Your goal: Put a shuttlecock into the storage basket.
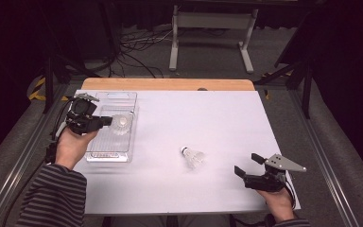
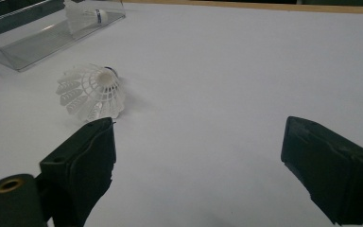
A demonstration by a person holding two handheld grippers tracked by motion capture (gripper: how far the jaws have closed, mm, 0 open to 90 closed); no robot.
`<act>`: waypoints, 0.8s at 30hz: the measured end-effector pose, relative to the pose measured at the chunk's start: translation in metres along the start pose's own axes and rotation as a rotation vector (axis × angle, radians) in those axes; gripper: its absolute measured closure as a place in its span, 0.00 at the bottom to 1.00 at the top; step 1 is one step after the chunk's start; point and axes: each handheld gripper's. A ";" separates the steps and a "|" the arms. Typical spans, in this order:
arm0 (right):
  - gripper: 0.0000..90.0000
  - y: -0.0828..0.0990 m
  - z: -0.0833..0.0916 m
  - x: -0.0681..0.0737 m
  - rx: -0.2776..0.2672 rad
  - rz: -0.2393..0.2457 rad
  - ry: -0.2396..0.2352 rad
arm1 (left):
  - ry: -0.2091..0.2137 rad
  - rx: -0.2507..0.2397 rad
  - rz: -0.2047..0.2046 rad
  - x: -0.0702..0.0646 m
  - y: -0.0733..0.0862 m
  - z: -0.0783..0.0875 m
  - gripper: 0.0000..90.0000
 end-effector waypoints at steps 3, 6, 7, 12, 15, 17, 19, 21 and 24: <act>0.13 0.000 0.000 0.000 0.001 0.000 0.000 | -0.014 0.005 0.000 0.002 0.001 0.000 1.00; 0.13 0.000 0.000 0.000 0.002 0.001 0.000 | -0.022 0.005 0.004 0.004 0.002 -0.001 1.00; 0.13 0.000 0.000 0.000 0.002 0.001 0.000 | -0.027 0.005 0.005 0.004 0.002 -0.001 1.00; 0.13 0.000 0.000 0.000 0.002 0.001 -0.001 | -0.041 0.016 0.003 0.007 0.003 -0.003 1.00; 0.13 0.000 0.000 0.000 0.002 0.001 -0.002 | -0.049 0.021 0.008 0.010 0.004 -0.005 1.00; 0.13 0.000 0.000 0.000 0.002 0.001 0.000 | -0.058 0.022 0.002 0.011 0.003 -0.005 1.00; 0.13 0.000 0.000 0.000 0.002 0.001 0.000 | -0.070 0.023 0.006 0.012 0.003 -0.006 1.00; 0.13 0.000 0.000 0.000 0.002 0.002 0.000 | -0.082 0.030 0.006 0.013 0.003 -0.008 1.00; 0.13 0.000 0.000 0.000 0.002 0.001 -0.001 | -0.092 0.034 0.013 0.017 0.003 -0.010 1.00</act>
Point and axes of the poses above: each handheld gripper's, and its own axes: z roughly backward along the jaws, y roughly out of its underside, x roughly to its left
